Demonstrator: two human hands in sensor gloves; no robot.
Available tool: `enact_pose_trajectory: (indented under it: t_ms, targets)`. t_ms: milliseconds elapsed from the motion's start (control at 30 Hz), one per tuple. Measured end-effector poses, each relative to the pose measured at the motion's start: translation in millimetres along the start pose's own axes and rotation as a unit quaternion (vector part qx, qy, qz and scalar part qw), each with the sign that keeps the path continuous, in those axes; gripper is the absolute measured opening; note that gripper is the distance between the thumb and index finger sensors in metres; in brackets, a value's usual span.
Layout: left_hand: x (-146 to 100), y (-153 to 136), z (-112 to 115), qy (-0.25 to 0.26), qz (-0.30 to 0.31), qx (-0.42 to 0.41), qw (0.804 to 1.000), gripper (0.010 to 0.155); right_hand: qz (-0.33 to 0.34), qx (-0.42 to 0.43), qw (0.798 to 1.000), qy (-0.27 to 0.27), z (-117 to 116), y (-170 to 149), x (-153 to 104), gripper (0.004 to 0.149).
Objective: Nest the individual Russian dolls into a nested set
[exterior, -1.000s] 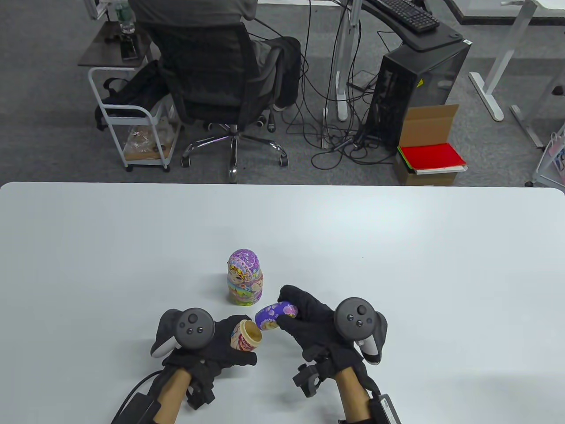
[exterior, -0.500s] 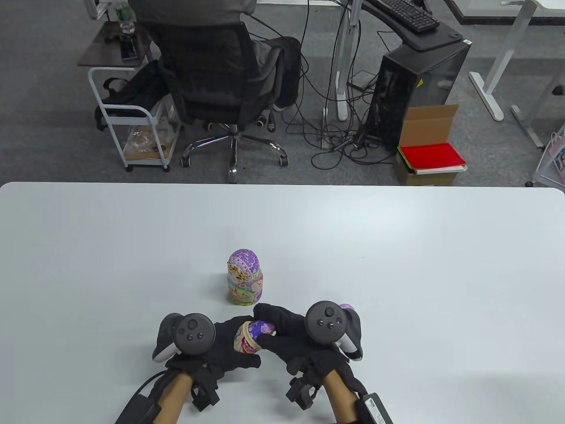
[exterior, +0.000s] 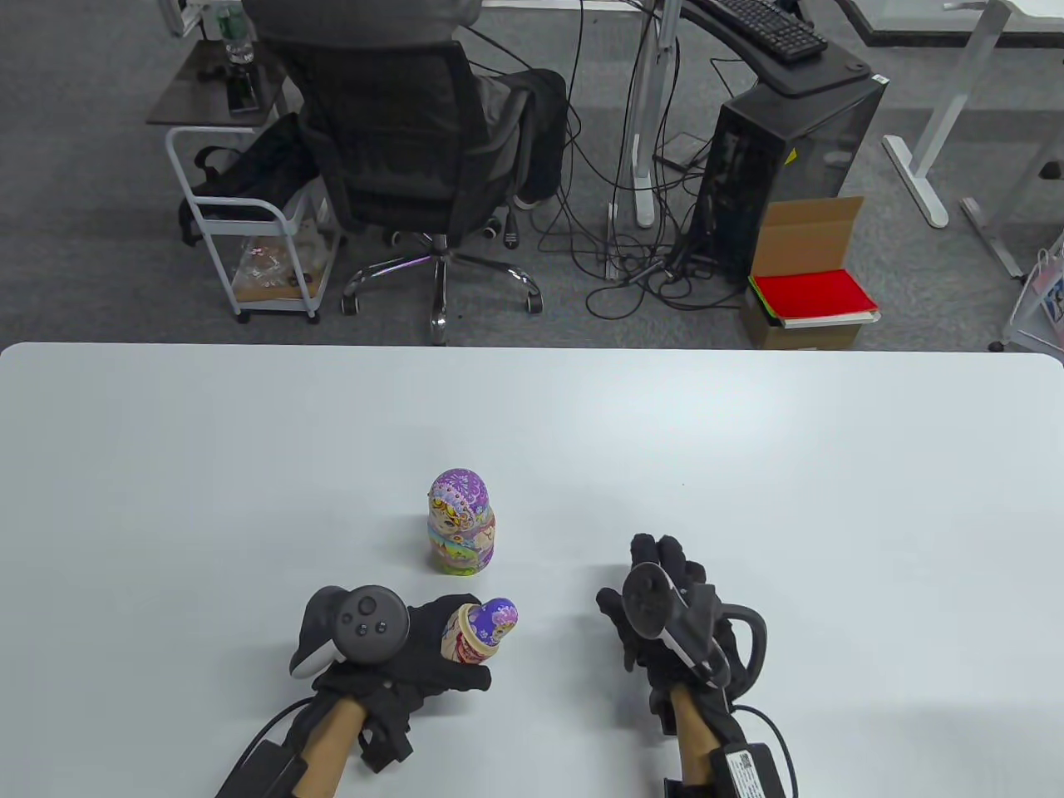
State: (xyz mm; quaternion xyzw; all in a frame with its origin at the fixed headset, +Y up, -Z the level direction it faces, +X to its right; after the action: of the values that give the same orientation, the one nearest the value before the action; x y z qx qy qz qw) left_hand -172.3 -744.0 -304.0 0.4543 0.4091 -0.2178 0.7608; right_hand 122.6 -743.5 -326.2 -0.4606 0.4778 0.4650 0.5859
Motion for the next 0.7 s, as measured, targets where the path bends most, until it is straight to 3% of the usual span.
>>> enact_pose_trajectory:
  t_ms: [67,133,167,233,267,300,333,400,433,567,700]
  targets:
    - [-0.3,-0.6,-0.1,0.0,0.0,-0.001,1.0,0.091,-0.019,-0.044,0.999,0.012,-11.2,4.7,3.4,0.073]
    - [-0.9,-1.5,-0.6,0.0,0.0,-0.003,1.0,0.091,-0.014,-0.077,0.996,-0.042,-8.8,8.5,3.5,0.063]
    - [-0.9,-2.0,-0.9,-0.001,0.0,-0.005,1.0,0.091,-0.006,-0.051,0.998,-0.042,-3.4,9.5,1.1,0.062]
    - [-0.3,-2.8,-1.4,-0.004,0.001,-0.008,1.0,0.091,0.033,0.105,0.992,-0.054,13.3,10.6,-5.4,0.061]
    - [0.6,-3.2,-1.4,-0.005,0.0,-0.009,1.0,0.091,0.065,0.243,0.967,-0.046,24.2,13.1,-10.5,0.06]
    - [1.1,-3.3,-0.9,-0.007,0.001,-0.01,1.0,0.091,0.084,0.314,0.945,-0.041,29.4,15.8,-13.0,0.058]
    - [1.5,-3.3,-0.2,-0.008,0.003,-0.012,1.0,0.091,0.11,0.417,0.902,-0.024,37.4,22.8,-17.4,0.058]
    - [1.5,-1.7,1.0,-0.011,0.007,-0.016,1.0,0.091,0.151,0.496,0.855,0.02,45.6,38.7,-24.4,0.057]
    - [1.1,-0.4,1.0,-0.011,0.011,-0.016,1.0,0.091,0.172,0.495,0.851,0.032,46.7,45.5,-26.9,0.057]
    - [-0.4,4.2,-0.4,-0.003,0.022,-0.017,1.0,0.091,0.193,0.437,0.878,0.025,40.3,64.8,-34.7,0.057]
    - [0.3,6.6,0.4,-0.006,0.025,-0.007,1.0,0.091,0.197,0.438,0.876,0.035,37.3,70.6,-36.6,0.057]
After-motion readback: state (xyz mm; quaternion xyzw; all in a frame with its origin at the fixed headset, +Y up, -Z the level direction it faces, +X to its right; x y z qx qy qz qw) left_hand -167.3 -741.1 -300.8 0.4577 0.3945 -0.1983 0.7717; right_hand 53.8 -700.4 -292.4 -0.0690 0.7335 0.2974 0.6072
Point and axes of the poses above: the tracker on the back of each hand, its own y axis roughly to the thumb side, its own x axis roughly from the wrist to the fingertips, z = x × y, the point moved 1 cm from there along x, roughly from the wrist to the fingertips, and after that the axes turned 7 degrees about x, right-handed, at the moved point
